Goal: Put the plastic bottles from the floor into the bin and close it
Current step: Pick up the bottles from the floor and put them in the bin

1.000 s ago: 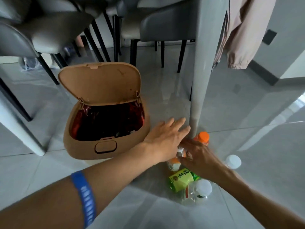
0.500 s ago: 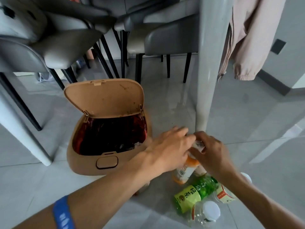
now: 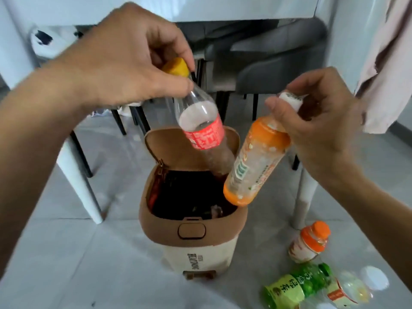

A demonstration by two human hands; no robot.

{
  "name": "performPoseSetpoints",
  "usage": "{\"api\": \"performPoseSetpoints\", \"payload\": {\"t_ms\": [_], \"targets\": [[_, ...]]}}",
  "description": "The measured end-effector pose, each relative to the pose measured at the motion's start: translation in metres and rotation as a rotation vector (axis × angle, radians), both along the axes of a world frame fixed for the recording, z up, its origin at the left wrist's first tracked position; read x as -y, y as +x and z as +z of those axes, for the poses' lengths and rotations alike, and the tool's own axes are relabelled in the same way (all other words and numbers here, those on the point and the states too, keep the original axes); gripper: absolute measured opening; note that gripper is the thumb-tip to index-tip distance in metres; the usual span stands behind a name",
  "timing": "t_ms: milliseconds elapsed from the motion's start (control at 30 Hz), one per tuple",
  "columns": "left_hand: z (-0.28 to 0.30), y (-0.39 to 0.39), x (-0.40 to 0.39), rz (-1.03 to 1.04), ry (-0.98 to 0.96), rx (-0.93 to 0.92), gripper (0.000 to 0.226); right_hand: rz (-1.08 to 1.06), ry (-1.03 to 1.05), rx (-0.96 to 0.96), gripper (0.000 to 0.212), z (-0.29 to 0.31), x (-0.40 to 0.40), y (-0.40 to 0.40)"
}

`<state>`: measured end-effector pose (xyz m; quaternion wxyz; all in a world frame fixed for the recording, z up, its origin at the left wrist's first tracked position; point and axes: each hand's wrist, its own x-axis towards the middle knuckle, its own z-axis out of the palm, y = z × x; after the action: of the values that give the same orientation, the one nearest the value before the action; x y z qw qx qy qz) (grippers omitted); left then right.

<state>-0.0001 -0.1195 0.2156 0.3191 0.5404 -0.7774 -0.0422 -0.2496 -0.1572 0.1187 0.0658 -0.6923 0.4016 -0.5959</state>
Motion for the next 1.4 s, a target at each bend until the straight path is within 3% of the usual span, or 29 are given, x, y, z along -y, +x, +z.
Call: {"api": "performPoseSetpoints", "payload": {"t_ms": [200, 267, 433, 533, 633, 767, 900, 1000, 1267, 1333, 1400], "targets": [[-0.03, 0.031, 0.016, 0.039, 0.234, 0.2, 0.021, 0.104, 0.23, -0.085, 0.024, -0.034, 0.008, 0.048], [-0.06, 0.035, 0.029, 0.043, 0.341, 0.278, 0.023, 0.109, 0.361, -0.153, 0.024, -0.056, 0.019, 0.062], [-0.151, 0.049, 0.056, 0.028, 0.576, 0.246, 0.034, 0.06, 0.548, -0.307, 0.022, -0.109, 0.041, 0.088], [-0.19, 0.058, 0.06, 0.056, 0.583, 0.216, 0.034, 0.026, 0.58, -0.411, 0.021, -0.128, 0.047, 0.094], [-0.21, 0.062, 0.061, 0.124, 0.472, 0.194, 0.03, 0.043, 0.603, -0.516, 0.018, -0.136, 0.05, 0.092], [-0.217, 0.051, 0.065, 0.145, 0.312, 0.495, 0.009, 0.016, 0.521, -1.025, 0.014, -0.131, 0.049, 0.092], [-0.215, 0.035, 0.064, 0.174, 0.335, 0.705, 0.03, -0.043, 0.452, -1.241, 0.026, -0.129, 0.047, 0.09], [-0.209, 0.015, 0.057, 0.123, 0.265, 0.703, 0.047, -0.004, 0.369, -1.174, 0.026, -0.126, 0.04, 0.078], [-0.184, -0.087, 0.036, -0.113, 0.088, 0.389, 0.027, 0.01, 0.161, -0.705, 0.019, -0.128, 0.003, -0.015], [-0.184, -0.116, 0.026, -0.205, 0.07, 0.342, 0.028, -0.045, 0.171, -0.621, 0.015, -0.135, -0.005, -0.052], [-0.191, -0.143, 0.017, -0.293, 0.073, 0.31, 0.028, -0.1, 0.307, -0.572, 0.019, -0.149, -0.006, -0.088]]}}
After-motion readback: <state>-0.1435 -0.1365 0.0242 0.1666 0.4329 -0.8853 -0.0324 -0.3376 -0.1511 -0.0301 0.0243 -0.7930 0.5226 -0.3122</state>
